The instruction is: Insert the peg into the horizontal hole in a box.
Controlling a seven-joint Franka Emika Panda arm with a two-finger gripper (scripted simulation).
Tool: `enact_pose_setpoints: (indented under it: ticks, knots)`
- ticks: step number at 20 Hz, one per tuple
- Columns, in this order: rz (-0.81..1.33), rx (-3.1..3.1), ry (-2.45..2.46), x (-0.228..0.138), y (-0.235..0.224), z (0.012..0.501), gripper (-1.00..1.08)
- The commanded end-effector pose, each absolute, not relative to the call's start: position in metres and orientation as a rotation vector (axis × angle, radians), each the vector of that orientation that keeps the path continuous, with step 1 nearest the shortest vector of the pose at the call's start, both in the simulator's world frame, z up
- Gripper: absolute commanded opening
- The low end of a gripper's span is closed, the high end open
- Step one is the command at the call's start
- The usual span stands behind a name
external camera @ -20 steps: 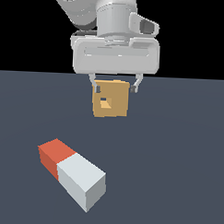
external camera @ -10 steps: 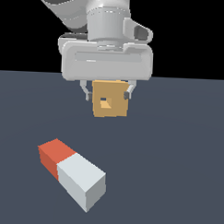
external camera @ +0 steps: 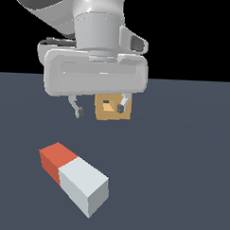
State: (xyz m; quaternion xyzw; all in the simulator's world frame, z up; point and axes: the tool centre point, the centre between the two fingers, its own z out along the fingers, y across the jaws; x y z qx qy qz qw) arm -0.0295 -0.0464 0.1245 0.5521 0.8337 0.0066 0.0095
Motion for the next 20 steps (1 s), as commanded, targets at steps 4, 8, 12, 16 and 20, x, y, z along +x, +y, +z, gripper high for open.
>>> enact_pose_setpoints:
  ticks: [4,8,12,16,20]
  knots:
    - [0.017,1.579,2.699,-0.038,-0.067,0.113,1.00]
    - [0.014,1.471,2.763,-0.042,-0.083,0.104,1.00]
    - [0.011,1.359,2.823,-0.044,-0.099,0.096,1.00]
    - [0.008,1.248,2.877,-0.046,-0.115,0.087,1.00]
    - [0.005,1.156,2.918,-0.045,-0.128,0.081,1.00]
